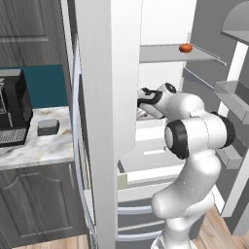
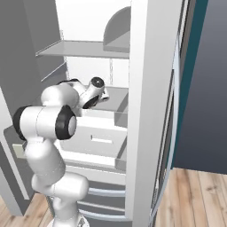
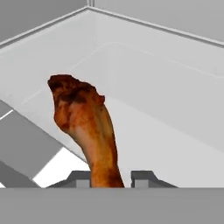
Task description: Take the chicken drumstick from the fridge and place it on the digital scale on the counter by the fridge. Wait a few seconds for a reading, then move it to the plate on the dining counter.
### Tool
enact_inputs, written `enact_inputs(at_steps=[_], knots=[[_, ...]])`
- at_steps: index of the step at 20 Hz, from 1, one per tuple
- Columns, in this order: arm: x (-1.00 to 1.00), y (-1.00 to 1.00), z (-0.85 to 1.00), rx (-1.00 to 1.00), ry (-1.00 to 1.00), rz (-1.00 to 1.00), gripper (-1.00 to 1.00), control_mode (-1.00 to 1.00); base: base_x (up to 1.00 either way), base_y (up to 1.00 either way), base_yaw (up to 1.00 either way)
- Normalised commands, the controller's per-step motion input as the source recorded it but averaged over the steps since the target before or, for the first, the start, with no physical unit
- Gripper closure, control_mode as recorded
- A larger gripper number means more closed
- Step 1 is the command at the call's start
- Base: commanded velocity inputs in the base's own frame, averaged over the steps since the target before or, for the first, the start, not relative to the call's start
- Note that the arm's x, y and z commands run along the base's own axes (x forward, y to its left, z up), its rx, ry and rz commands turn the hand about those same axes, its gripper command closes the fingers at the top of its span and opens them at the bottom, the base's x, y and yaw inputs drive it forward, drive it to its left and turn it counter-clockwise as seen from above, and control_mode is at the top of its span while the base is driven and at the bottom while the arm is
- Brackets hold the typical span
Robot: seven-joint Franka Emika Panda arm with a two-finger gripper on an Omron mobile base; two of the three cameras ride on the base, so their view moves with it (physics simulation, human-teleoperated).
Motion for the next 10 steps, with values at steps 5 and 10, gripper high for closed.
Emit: enact_inputs(at_steps=[5,10], knots=[[-1.0,0.0,0.61,0.0,-0.24,-0.21,1.0,-1.0,0.0,0.0,0.0],[-1.0,0.0,0.84,0.0,-0.04,-0.25,1.0,-1.0,0.0,0.0,0.0]])
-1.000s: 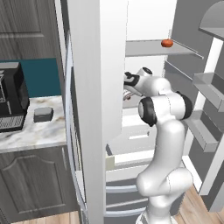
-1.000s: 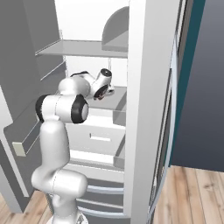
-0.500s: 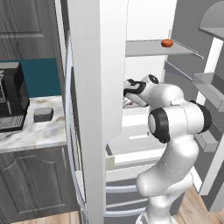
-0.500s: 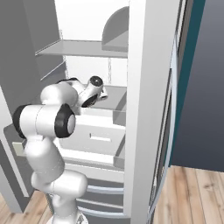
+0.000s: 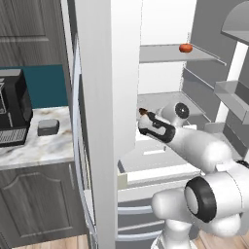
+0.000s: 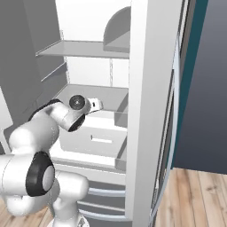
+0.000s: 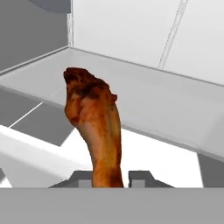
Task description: Take the chicken drumstick from the fridge and place it on the digital scale on the counter by the fridge. Wait a few seconds for a reading, then move it to the plate on the dining counter.
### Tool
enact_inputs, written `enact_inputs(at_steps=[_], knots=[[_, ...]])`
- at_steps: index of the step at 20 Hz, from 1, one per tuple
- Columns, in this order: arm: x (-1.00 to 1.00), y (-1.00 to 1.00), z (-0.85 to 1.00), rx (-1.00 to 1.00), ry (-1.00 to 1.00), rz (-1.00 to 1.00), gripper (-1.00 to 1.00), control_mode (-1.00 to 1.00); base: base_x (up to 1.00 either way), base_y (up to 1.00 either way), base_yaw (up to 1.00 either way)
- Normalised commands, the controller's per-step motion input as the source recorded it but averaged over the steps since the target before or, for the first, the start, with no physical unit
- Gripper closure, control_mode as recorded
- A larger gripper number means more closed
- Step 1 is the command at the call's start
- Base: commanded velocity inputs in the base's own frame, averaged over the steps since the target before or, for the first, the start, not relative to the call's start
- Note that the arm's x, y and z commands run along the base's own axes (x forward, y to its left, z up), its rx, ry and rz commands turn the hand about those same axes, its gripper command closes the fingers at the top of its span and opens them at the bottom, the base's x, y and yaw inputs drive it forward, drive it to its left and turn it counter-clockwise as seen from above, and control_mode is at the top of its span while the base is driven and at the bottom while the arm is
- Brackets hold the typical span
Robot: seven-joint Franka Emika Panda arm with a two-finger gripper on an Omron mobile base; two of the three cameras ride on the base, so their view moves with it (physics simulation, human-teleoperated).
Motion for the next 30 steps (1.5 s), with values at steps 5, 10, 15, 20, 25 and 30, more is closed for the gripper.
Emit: enact_inputs(at_steps=[5,10,15,20,25,30], knots=[[-1.0,0.0,0.89,0.0,0.04,-0.25,1.0,-1.0,0.0,0.0,0.0],[-1.0,-0.02,0.81,0.0,0.08,-0.23,1.0,-1.0,0.0,0.0,0.0],[-1.0,-0.07,0.52,0.01,0.16,-0.15,1.0,-1.0,0.0,0.0,0.0],[-0.98,-0.18,0.3,0.11,0.18,-0.02,1.0,-1.0,0.0,0.0,0.0],[-0.95,-0.11,0.24,0.11,0.11,0.0,1.0,-1.0,0.0,0.0,0.0],[-0.58,-0.02,0.03,0.07,0.13,-0.01,1.0,-1.0,0.0,0.0,0.0]])
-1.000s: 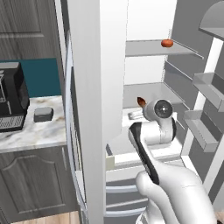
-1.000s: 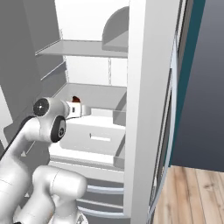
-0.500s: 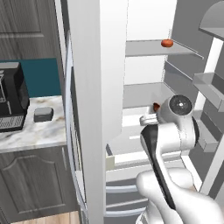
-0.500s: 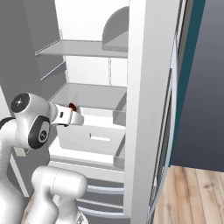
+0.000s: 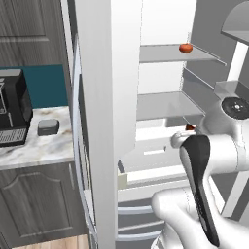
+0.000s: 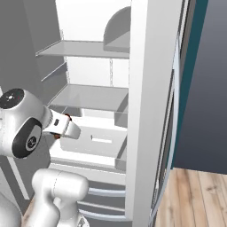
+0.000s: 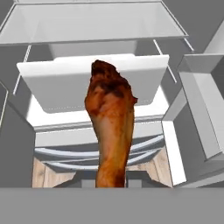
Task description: Take the chicken drumstick from the fridge and place it on the digital scale on the counter by the fridge. Wait a few seconds for a reading, then move it to the plate on the dining counter.
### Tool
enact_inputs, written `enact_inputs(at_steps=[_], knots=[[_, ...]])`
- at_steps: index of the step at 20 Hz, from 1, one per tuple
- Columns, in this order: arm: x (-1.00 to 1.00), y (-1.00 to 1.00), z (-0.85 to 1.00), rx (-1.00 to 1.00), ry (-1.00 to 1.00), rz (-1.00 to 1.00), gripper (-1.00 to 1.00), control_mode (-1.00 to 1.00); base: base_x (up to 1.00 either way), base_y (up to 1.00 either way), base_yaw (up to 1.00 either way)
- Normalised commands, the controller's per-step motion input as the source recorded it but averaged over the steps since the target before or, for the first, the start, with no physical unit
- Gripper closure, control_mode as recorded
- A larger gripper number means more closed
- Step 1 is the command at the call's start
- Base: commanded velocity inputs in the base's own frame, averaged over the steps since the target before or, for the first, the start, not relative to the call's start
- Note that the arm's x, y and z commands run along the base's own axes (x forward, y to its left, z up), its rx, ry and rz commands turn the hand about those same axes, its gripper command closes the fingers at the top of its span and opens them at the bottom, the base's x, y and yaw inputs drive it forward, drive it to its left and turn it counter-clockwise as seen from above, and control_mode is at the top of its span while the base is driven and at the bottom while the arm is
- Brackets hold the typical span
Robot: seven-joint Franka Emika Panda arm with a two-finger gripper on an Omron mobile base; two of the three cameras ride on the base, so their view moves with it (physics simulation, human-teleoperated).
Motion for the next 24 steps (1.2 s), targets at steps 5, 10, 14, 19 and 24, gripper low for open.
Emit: enact_inputs(at_steps=[5,10,14,19,24], knots=[[-0.2,0.0,0.0,0.01,0.06,-0.05,1.0,-1.0,0.0,0.0,0.0],[-0.06,0.0,0.0,0.0,0.0,-0.01,1.0,1.0,-0.34,0.0,-0.01],[0.0,0.0,0.0,0.0,0.0,0.0,1.0,1.0,-1.0,0.22,-0.05],[0.0,0.0,0.0,0.0,0.0,0.0,1.0,1.0,-1.0,0.43,-0.04],[0.0,0.0,0.0,0.0,0.0,0.0,1.0,1.0,-0.89,0.83,0.0]])
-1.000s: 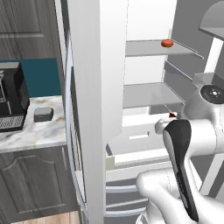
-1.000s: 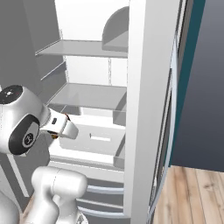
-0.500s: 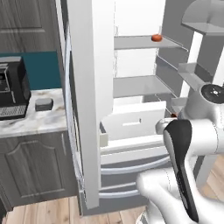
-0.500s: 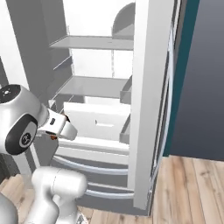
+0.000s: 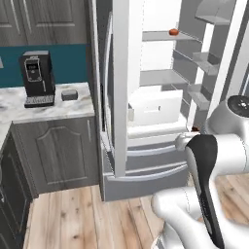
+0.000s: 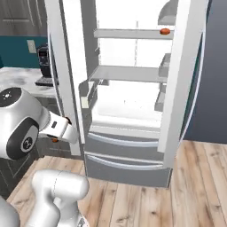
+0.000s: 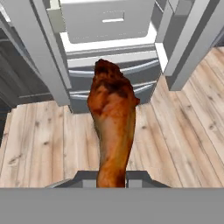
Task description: Take the chicken drumstick from the fridge and place it on the digital scale on the counter by the fridge. Wait a few seconds for a reading, then move it to the plate on the dining counter.
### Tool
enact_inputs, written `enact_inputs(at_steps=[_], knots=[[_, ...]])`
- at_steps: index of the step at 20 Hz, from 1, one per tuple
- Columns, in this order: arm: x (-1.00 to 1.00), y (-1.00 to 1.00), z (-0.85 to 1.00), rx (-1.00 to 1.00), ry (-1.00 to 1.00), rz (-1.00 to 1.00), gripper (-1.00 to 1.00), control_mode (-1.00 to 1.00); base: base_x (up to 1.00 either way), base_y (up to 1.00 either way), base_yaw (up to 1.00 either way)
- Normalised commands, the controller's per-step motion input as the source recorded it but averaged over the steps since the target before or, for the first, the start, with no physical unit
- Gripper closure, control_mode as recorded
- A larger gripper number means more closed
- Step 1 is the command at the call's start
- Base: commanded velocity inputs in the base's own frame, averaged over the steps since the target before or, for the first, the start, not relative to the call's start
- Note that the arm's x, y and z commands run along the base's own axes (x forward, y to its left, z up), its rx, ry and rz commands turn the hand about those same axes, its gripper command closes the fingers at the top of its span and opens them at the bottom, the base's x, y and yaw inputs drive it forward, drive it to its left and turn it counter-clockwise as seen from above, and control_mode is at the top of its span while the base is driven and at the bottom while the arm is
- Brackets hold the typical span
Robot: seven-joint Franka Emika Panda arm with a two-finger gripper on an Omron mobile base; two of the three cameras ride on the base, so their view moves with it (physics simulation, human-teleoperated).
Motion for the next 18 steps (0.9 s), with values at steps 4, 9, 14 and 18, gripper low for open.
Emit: enact_inputs(at_steps=[4,9,14,18], knots=[[0.0,0.0,0.0,0.0,0.0,0.0,1.0,1.0,-0.36,1.0,0.0],[0.0,0.0,0.0,0.0,0.0,0.0,1.0,1.0,0.03,1.0,-0.03],[0.0,0.0,0.0,0.0,0.0,0.0,1.0,1.0,0.49,0.75,-0.05],[0.0,0.0,0.0,0.0,0.0,0.0,1.0,1.0,0.67,0.42,-0.04]])
